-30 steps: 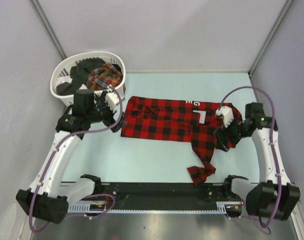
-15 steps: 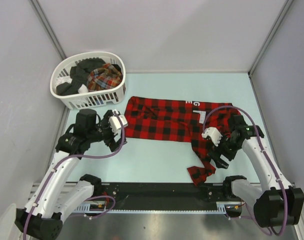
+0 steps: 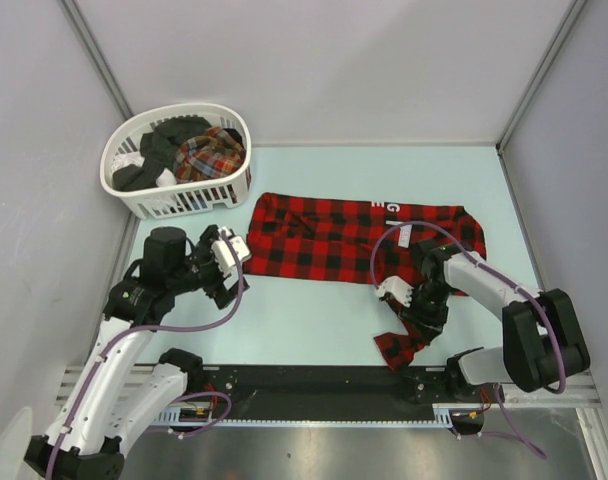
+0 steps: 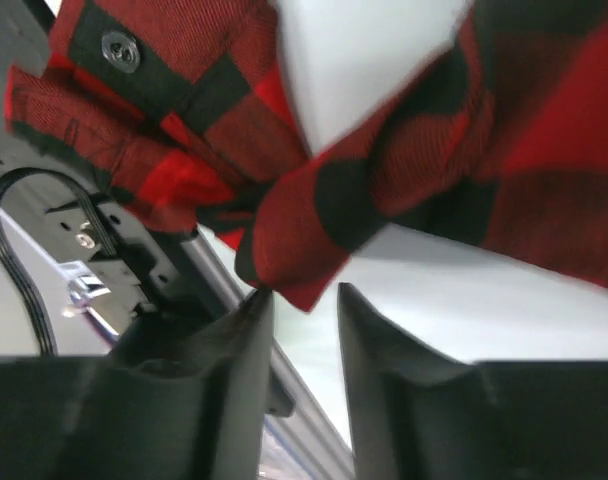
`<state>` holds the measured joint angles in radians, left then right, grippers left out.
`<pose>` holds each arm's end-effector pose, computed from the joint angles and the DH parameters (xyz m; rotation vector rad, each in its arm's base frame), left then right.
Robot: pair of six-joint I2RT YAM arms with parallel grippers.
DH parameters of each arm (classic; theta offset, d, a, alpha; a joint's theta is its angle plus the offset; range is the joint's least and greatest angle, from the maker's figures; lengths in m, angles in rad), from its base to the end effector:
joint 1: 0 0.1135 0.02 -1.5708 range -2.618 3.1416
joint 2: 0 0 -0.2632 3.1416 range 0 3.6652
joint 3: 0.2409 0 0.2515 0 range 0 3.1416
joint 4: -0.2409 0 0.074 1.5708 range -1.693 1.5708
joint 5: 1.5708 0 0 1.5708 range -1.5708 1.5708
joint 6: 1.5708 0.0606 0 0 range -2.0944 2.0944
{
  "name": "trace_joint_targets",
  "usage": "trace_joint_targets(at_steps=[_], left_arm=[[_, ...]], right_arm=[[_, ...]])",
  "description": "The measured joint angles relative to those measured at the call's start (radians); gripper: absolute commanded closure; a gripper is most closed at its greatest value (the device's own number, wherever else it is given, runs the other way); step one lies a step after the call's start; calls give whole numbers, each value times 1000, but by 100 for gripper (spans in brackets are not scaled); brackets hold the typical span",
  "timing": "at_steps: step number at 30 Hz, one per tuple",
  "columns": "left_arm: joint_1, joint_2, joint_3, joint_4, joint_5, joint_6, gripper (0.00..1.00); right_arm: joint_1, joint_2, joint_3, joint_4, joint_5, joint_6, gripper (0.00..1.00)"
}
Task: Fold and stack the long sleeve shirts
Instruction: Fold the shirt
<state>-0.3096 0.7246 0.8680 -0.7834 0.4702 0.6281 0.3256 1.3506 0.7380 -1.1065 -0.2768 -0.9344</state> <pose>0.1429 -0.0745 0.3058 1.1941 1.7889 -0.3350 0.1627 0.0724 0.1482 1.7699 -2.4810 -0.4728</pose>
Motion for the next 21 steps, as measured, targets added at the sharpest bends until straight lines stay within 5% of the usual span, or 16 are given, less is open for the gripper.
trace_joint_targets(at_steps=[5, 12, 14, 15, 17, 21], left_arm=[[0, -12, -44, -8, -19, -7, 1], [0, -31, -78, 6, -22, -42, 1], [0, -27, -87, 23, -22, -55, 1], [0, -23, -92, 31, -22, -66, 1], [1, -11, -101, 56, -19, -90, 1], [5, 16, -120, 89, 30, -132, 4]], right_arm=[[29, 24, 55, 3, 43, 45, 100], [154, 37, 445, -13, 154, 128, 94], [243, 55, 466, 5, 189, 148, 80], [291, 75, 466, 7, 201, 156, 52], [379, 126, 457, 19, 235, 175, 35], [434, 133, 417, 24, 240, 208, 31]])
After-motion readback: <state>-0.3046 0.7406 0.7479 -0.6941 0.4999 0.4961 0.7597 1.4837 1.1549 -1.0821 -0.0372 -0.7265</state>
